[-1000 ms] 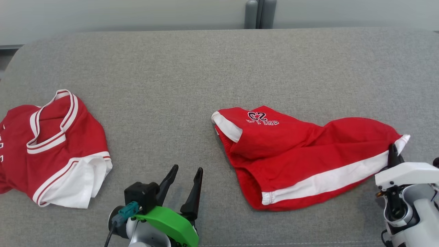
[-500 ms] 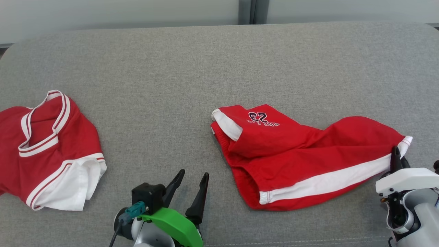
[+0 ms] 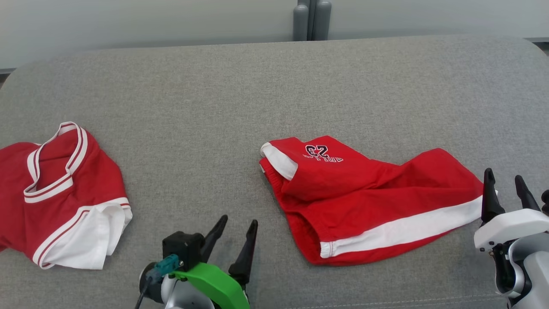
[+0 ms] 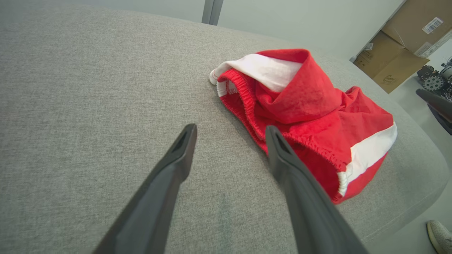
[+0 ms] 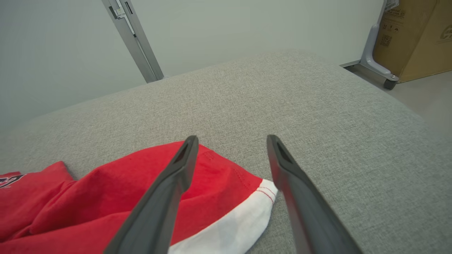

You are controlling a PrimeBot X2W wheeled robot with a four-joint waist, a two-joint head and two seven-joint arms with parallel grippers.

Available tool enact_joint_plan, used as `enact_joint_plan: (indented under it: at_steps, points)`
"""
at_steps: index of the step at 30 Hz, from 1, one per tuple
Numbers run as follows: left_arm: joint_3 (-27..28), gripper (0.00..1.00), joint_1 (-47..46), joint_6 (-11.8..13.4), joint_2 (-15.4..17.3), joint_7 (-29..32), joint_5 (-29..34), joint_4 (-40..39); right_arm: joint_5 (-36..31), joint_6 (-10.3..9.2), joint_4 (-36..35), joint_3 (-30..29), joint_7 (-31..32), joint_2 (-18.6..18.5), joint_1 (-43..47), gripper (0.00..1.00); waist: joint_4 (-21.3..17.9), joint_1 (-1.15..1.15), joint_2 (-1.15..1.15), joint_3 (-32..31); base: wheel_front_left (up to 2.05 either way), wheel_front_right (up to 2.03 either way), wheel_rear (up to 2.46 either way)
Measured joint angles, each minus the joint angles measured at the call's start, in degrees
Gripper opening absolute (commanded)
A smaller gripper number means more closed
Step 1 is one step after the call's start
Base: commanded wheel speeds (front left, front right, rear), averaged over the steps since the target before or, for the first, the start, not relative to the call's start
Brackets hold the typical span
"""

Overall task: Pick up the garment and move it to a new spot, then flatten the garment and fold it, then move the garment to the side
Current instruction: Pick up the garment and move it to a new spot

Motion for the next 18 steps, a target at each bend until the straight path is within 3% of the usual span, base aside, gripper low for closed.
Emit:
enact_joint_plan:
  at_steps: [10,18]
  points:
    - [-4.2,1.0,0.6,-3.5,-1.4,4.6,-5.5,2.4,-0.5,0.01,-1.5,-0.7,0.0,1.1,1.7,1.0,-0.8,0.0,0.0,0.7,0.0,0.0,0.0]
    - [-3.9,1.0,-1.8,-3.6,-2.5,7.2,-10.7,5.5,-1.8,0.01,-2.8,0.1,-0.1,2.4,1.6,1.0,-2.6,0.0,0.0,1.8,0.0,0.0,0.0]
